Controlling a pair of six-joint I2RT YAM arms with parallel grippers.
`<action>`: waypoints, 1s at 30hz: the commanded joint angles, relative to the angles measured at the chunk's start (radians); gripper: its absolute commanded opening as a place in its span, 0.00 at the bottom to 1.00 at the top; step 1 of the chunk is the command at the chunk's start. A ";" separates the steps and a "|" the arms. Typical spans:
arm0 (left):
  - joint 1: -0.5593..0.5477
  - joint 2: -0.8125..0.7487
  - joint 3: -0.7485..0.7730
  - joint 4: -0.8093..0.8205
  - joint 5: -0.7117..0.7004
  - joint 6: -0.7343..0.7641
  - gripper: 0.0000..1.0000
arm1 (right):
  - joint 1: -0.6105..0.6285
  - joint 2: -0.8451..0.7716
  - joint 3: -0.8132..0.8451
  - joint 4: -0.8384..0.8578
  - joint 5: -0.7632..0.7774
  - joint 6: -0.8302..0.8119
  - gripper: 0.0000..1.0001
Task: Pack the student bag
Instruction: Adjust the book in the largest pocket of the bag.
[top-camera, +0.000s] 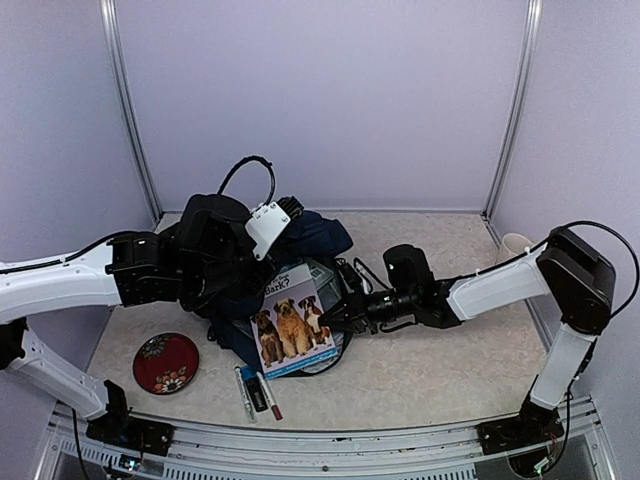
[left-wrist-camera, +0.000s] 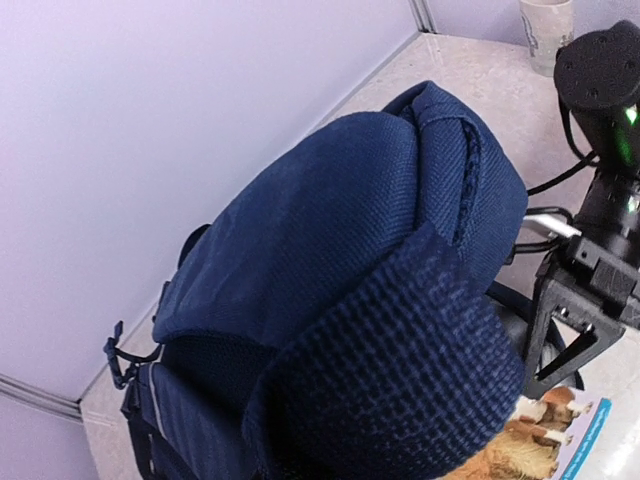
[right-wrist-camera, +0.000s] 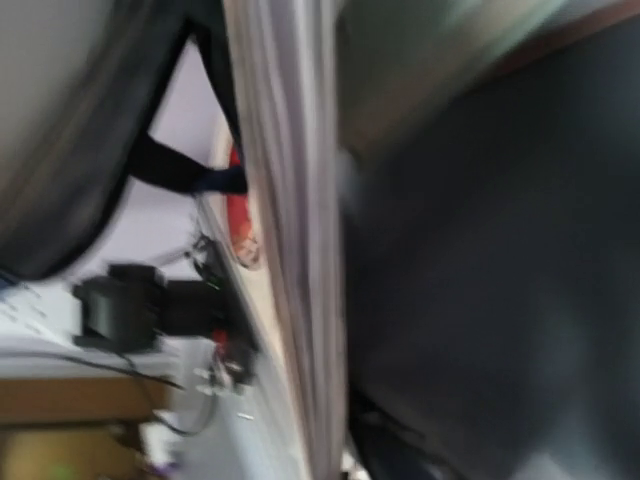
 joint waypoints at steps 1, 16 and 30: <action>-0.018 -0.022 0.095 0.116 -0.086 0.109 0.00 | -0.037 -0.132 0.054 -0.129 -0.089 0.178 0.00; -0.039 -0.022 0.156 0.188 -0.064 0.181 0.00 | -0.110 -0.078 0.219 -0.264 -0.147 0.423 0.00; -0.071 -0.056 0.127 0.202 -0.018 0.149 0.00 | -0.138 0.258 0.518 0.006 -0.068 0.555 0.00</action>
